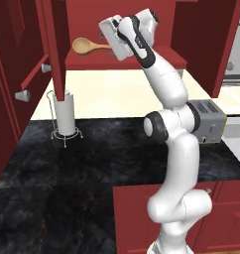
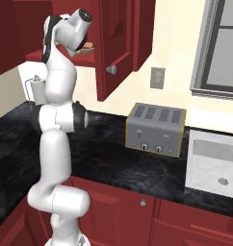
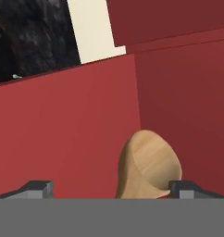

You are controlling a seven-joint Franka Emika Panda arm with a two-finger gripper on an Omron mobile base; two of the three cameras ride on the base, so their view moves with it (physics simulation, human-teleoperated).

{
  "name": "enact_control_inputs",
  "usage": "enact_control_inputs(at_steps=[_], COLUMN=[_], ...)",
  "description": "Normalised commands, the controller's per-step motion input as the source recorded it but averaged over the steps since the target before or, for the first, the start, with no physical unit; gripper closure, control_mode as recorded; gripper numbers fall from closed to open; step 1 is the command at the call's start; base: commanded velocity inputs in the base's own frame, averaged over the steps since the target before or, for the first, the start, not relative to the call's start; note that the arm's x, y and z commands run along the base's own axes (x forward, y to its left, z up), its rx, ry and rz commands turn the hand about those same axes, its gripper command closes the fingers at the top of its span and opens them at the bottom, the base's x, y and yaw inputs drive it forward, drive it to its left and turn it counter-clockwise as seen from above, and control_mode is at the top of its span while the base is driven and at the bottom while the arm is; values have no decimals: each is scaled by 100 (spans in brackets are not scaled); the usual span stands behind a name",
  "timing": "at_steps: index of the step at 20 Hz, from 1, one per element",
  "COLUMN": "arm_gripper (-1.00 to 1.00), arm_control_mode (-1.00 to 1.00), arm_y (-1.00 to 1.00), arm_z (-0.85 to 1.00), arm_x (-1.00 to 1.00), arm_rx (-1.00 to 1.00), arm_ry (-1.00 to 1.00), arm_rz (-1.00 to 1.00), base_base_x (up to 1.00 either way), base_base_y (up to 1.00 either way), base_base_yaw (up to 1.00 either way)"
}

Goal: Organize the utensils by type. Pick up the wooden spoons from the counter and place them in the open cabinet. Then pick up the metallic utensils from the counter and place them in the open drawer.

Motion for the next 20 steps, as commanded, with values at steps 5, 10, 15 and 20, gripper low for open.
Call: enact_control_inputs(at_steps=[5,10,15,20], arm_gripper=[-100,-100,-100,-100], arm_control_mode=[-100,-100,-100,-100], arm_y=[-5,0,0,-4], arm_z=[5,5,5,-3], arm_x=[-37,-69,-91,-100], arm_rx=[0,0,2,11], arm_ry=[4,1,1,6], arm_rz=[0,0,-1,-19], base_base_x=[0,0,0,0], base_base_y=[0,0,0,0], base_base_yaw=[0,0,0,0])
